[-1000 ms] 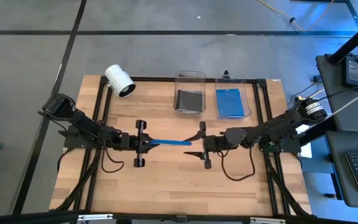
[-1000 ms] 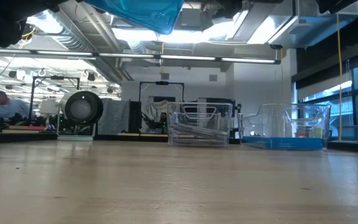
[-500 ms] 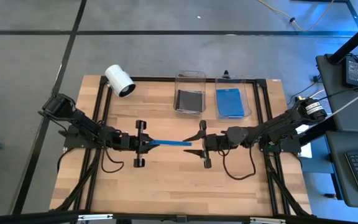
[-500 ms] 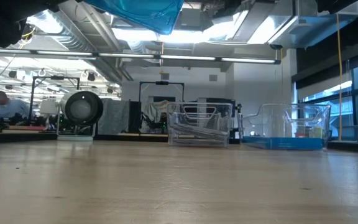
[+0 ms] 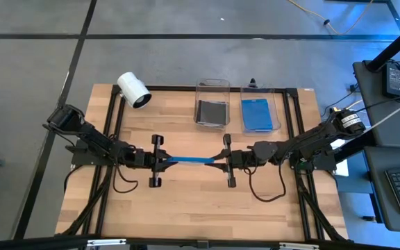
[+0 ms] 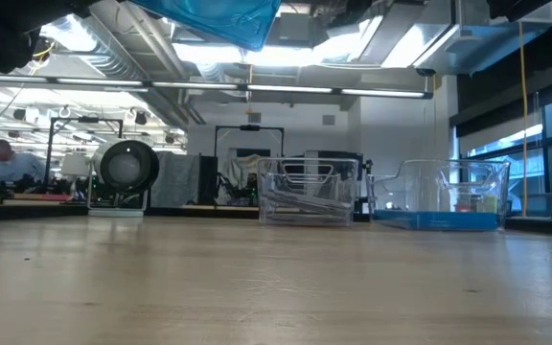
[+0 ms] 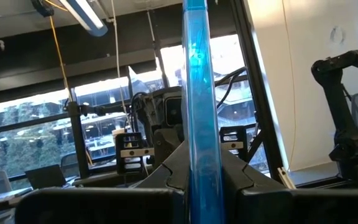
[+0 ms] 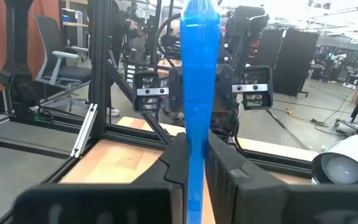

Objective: Pick & place jewel cases by type
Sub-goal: Put the blue CD case into the right transparent bin

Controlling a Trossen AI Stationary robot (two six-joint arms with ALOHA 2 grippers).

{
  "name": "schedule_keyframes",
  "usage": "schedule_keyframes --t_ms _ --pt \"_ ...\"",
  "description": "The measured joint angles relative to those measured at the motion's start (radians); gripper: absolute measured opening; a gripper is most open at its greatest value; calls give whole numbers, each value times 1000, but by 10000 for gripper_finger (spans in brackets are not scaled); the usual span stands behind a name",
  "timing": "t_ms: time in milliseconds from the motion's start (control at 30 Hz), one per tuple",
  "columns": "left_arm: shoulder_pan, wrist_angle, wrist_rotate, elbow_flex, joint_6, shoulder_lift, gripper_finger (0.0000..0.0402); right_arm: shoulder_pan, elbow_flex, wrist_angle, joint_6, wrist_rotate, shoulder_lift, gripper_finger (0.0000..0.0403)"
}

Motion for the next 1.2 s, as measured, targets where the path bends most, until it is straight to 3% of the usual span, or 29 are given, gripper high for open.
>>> schedule_keyframes --t_ms 200,400,800,967,1200 --pt "-1 0 -22 0 2 0 31 0 0 0 10 0 0 38" --pt "-37 0 -139 0 25 0 41 0 0 -5 -10 50 0 38" --pt "-151 -2 -310 0 133 0 172 1 0 -11 -39 74 0 37" --pt "-213 -2 -462 0 171 0 203 0 0 -11 -47 76 0 37" --pt "-311 -1 -715 0 256 -18 206 0 0 -12 -42 80 0 37"
